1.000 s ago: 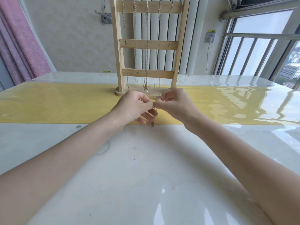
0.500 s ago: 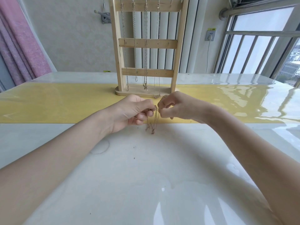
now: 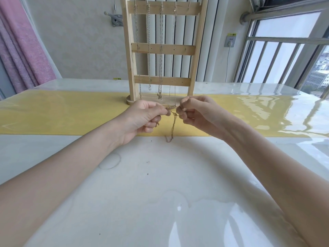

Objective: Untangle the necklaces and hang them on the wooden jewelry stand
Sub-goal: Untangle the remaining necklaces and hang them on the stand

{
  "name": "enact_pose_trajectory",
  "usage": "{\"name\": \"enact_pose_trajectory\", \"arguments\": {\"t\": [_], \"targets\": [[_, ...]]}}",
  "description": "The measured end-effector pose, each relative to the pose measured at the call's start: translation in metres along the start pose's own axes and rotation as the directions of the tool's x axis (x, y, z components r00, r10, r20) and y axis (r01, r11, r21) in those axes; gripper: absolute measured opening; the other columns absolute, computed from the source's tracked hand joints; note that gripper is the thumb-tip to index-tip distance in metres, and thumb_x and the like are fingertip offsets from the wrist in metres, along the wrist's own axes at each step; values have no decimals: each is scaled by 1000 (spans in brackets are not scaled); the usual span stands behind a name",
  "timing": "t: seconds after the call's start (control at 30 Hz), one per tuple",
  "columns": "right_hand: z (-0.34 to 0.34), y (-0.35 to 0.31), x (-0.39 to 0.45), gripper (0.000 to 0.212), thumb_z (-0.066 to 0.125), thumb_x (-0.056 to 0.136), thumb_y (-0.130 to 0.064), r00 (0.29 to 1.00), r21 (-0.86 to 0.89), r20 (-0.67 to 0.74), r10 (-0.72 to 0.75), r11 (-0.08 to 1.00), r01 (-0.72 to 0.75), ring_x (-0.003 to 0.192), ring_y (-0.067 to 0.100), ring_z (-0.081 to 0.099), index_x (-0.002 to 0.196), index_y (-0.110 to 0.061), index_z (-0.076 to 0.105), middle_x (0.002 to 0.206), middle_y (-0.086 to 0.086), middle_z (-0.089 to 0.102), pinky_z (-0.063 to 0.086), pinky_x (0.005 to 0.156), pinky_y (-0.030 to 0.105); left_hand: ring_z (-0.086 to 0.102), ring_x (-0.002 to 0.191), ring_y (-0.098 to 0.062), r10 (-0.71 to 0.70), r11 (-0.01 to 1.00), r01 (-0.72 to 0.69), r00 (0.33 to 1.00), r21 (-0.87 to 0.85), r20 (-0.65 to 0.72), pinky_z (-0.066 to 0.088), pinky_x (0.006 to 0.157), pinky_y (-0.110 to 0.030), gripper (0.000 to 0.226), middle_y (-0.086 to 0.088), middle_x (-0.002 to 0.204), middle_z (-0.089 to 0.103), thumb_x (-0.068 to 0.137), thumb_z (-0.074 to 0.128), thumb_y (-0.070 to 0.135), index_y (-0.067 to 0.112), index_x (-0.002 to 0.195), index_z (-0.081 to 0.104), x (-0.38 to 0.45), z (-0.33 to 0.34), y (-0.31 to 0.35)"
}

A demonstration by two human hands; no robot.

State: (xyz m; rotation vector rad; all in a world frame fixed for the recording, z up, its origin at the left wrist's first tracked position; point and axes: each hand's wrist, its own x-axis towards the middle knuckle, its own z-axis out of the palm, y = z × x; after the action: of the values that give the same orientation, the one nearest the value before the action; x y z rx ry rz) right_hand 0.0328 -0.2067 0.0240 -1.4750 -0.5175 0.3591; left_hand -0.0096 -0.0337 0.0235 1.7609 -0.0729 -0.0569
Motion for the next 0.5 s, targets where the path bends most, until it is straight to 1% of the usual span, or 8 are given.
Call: {"name": "enact_pose_trajectory", "arguments": {"t": [0.17,0.27,0.33,0.4,0.43,0.5], "targets": [[3,3,0,24,46,93,-5,999,-21,7,35,999,-35,55,14,42,71,-12,47,59,2,48,37,53,19,25,38,-4,42,998,-39,998,53,-44,19,36,-13,3,12,46,31,83,68,15,13,80,67,2,5,-2],[6,3,1,23,47,93,-5,999,-15,-4,51,999,-51,55,15,42,71,-11,48,61,4,47,36,52,19,29,36,-3,48,996,-41,995,84,-88,22,34,-12,7,16,40,34,81,70,21,14,82,69,2,5,-3],[4,1,0,21,49,92,-6,998,22,-8,64,998,-64,55,14,41,73,-13,49,62,3,47,37,51,19,30,33,-3,48,996,-38,991,83,-127,22,32,-11,8,17,37,35,81,70,22,14,83,68,3,4,-2],[0,1,-1,18,53,92,-7,998,42,3,68,997,-69,56,13,41,75,-13,52,62,0,46,37,51,18,28,31,-3,46,998,-37,986,59,-159,20,33,-12,7,13,41,33,82,69,21,15,80,66,4,2,-1],[-1,1,-1,17,56,91,-6,998,14,3,69,998,-69,56,12,41,75,-12,56,62,0,46,38,53,18,27,31,-4,43,998,-35,984,50,-175,19,33,-13,8,10,47,32,82,69,21,16,77,65,5,2,-1],[-2,3,0,15,62,88,-6,996,-105,-21,82,991,-84,56,11,42,74,-10,60,62,0,46,39,55,18,27,34,-4,38,998,-26,978,59,-204,21,34,-13,11,7,52,32,83,68,21,19,74,63,6,1,-2]]}}
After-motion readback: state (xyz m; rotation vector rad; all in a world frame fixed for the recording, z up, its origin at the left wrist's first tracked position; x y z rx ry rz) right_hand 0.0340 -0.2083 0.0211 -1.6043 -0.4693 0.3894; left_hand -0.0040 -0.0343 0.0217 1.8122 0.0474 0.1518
